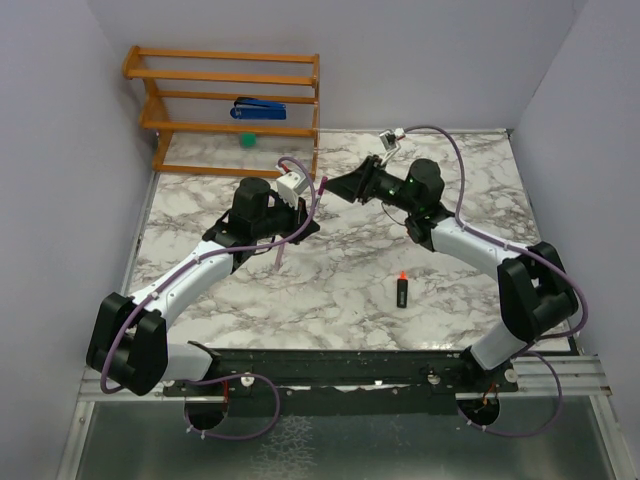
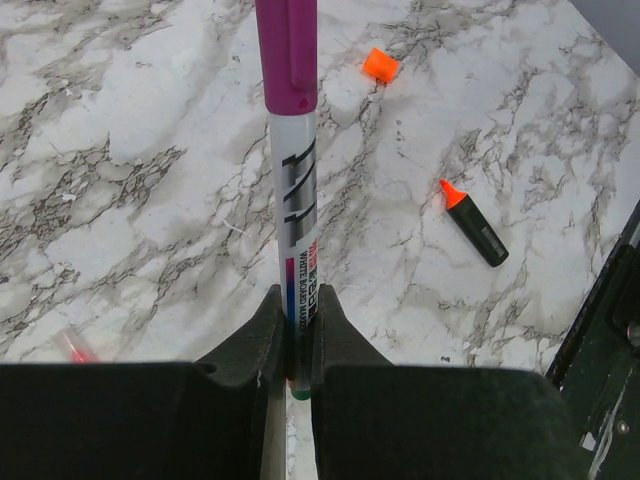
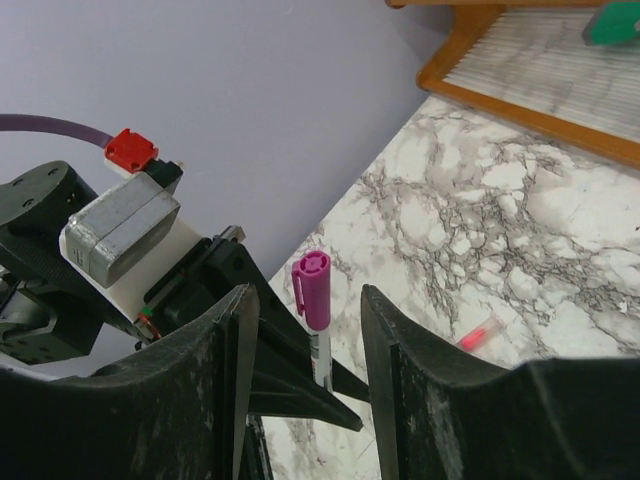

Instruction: Insert the pens into the pen caps

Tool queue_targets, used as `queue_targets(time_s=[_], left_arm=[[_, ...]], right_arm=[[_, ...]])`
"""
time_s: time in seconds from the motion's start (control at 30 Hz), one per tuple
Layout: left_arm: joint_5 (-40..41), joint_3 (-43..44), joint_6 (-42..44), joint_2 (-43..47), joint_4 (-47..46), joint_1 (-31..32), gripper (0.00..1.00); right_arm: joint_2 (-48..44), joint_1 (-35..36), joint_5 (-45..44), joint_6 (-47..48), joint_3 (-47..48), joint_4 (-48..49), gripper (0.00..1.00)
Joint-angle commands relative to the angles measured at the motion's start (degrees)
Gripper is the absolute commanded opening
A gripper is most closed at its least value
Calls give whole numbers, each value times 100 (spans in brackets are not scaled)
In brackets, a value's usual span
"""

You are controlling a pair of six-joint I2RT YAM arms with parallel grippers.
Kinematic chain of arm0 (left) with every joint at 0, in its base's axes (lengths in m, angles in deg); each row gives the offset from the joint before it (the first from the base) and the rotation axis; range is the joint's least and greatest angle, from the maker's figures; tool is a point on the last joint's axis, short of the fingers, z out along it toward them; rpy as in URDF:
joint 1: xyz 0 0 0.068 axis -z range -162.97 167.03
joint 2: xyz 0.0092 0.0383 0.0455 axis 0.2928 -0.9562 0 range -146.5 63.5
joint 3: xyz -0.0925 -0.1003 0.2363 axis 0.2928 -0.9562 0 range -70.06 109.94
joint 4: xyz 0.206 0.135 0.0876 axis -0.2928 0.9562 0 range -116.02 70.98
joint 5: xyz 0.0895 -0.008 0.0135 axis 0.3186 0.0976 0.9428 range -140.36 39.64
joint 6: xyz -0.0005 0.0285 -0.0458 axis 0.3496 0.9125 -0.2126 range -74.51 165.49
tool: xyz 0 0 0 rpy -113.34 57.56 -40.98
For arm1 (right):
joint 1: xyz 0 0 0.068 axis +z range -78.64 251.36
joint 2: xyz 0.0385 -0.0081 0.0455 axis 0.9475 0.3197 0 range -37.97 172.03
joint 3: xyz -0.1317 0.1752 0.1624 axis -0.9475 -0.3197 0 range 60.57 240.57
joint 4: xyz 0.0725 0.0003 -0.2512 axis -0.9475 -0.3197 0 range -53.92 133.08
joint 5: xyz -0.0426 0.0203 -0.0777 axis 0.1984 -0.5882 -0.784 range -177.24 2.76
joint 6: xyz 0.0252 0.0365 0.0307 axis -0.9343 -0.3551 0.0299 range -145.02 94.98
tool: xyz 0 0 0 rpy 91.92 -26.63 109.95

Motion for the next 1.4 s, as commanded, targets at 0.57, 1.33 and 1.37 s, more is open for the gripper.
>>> queue_targets(time_s=[0.57, 1.33, 1.37], left_arm=[[-263, 57, -31, 24, -53, 9, 0], [115, 170, 136, 155, 1, 0, 0], [163, 208, 161, 173, 1, -1, 0]], right_arm=[[391, 128, 161, 41, 440, 201, 42], [434, 271, 364, 114, 338, 64, 0], [422, 293, 364, 126, 300, 49, 0]])
